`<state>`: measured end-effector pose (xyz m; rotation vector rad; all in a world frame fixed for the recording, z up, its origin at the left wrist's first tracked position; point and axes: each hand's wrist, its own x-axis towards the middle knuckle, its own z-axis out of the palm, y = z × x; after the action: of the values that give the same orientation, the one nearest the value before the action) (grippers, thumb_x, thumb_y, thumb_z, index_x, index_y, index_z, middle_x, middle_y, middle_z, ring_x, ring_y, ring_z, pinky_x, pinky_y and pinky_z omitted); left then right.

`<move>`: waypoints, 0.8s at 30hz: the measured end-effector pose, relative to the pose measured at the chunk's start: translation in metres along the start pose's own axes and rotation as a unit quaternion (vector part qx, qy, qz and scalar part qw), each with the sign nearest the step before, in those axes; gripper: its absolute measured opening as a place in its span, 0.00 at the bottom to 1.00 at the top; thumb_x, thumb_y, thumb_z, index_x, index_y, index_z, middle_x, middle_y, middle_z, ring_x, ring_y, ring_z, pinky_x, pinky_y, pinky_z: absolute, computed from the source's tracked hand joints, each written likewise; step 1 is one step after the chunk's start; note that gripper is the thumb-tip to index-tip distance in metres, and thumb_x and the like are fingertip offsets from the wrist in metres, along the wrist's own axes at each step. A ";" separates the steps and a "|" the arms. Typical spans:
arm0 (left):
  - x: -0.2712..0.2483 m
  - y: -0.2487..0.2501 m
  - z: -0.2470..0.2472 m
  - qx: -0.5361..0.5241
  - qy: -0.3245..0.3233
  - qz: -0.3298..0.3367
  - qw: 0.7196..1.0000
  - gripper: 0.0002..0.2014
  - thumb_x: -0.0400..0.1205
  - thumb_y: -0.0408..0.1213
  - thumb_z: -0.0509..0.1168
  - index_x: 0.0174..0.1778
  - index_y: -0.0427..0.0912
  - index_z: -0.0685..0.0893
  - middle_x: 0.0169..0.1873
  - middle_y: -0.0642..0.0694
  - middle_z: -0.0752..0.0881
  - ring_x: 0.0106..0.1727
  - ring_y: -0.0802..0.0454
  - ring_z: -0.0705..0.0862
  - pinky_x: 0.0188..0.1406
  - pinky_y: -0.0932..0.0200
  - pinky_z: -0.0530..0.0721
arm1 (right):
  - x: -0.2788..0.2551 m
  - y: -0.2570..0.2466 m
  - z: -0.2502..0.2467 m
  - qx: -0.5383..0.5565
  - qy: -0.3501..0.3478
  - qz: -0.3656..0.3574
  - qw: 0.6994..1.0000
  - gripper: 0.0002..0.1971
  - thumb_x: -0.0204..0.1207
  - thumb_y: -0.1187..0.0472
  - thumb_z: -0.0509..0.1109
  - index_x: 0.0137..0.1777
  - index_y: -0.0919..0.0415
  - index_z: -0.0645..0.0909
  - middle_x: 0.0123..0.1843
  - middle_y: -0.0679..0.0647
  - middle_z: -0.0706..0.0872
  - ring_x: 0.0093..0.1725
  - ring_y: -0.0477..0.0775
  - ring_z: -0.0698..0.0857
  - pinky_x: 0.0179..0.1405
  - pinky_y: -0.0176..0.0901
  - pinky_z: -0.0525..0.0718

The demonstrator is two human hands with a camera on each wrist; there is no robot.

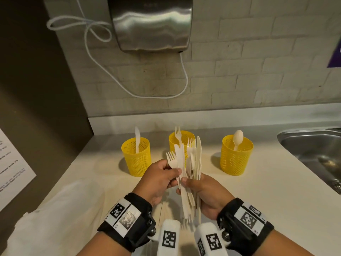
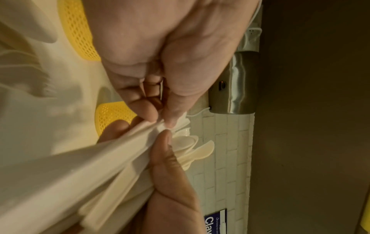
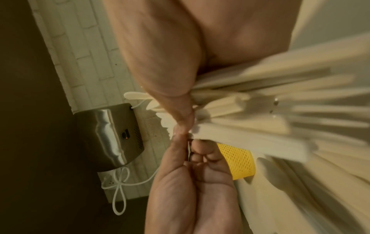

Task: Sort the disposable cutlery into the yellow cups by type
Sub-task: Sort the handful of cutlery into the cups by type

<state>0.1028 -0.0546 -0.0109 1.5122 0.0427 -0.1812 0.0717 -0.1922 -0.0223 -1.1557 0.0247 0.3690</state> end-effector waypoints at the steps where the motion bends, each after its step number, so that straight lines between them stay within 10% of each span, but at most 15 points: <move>1: 0.001 0.000 0.000 0.004 0.001 -0.001 1.000 0.06 0.77 0.27 0.67 0.38 0.42 0.85 0.26 0.52 0.87 0.30 0.53 0.79 0.28 0.64 0.80 | 0.001 -0.001 0.000 0.002 -0.004 -0.004 1.000 0.12 0.78 0.72 0.63 0.58 0.63 0.83 0.39 0.57 0.91 0.36 0.50 0.88 0.40 0.42 0.85; 7: 0.007 0.016 0.000 -0.040 0.013 0.036 0.998 0.08 0.79 0.25 0.65 0.41 0.43 0.84 0.34 0.48 0.83 0.34 0.57 0.79 0.30 0.68 0.81 | 0.008 -0.009 -0.009 0.053 0.041 0.029 0.997 0.08 0.78 0.71 0.63 0.52 0.69 0.82 0.35 0.60 0.89 0.34 0.57 0.88 0.35 0.47 0.85; 14: 0.071 0.081 -0.004 0.113 0.182 0.275 0.937 0.07 0.76 0.28 0.67 0.45 0.45 0.81 0.40 0.47 0.86 0.44 0.48 0.85 0.50 0.53 0.84 | 0.007 -0.014 -0.032 0.116 0.106 -0.024 0.987 0.07 0.78 0.71 0.63 0.53 0.63 0.80 0.36 0.56 0.85 0.34 0.53 0.83 0.36 0.47 0.81; 24: 0.112 0.047 0.016 0.368 0.085 0.141 0.915 0.20 0.76 0.34 0.70 0.65 0.39 0.79 0.61 0.39 0.85 0.62 0.42 0.83 0.61 0.55 0.79 | 0.001 -0.016 -0.047 0.112 0.102 -0.033 0.988 0.08 0.77 0.73 0.63 0.51 0.63 0.80 0.31 0.55 0.85 0.31 0.51 0.84 0.33 0.45 0.83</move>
<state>0.2187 -0.0784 0.0208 2.2627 -0.1193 0.1964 0.0852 -0.2391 -0.0278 -0.9644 0.2020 0.1820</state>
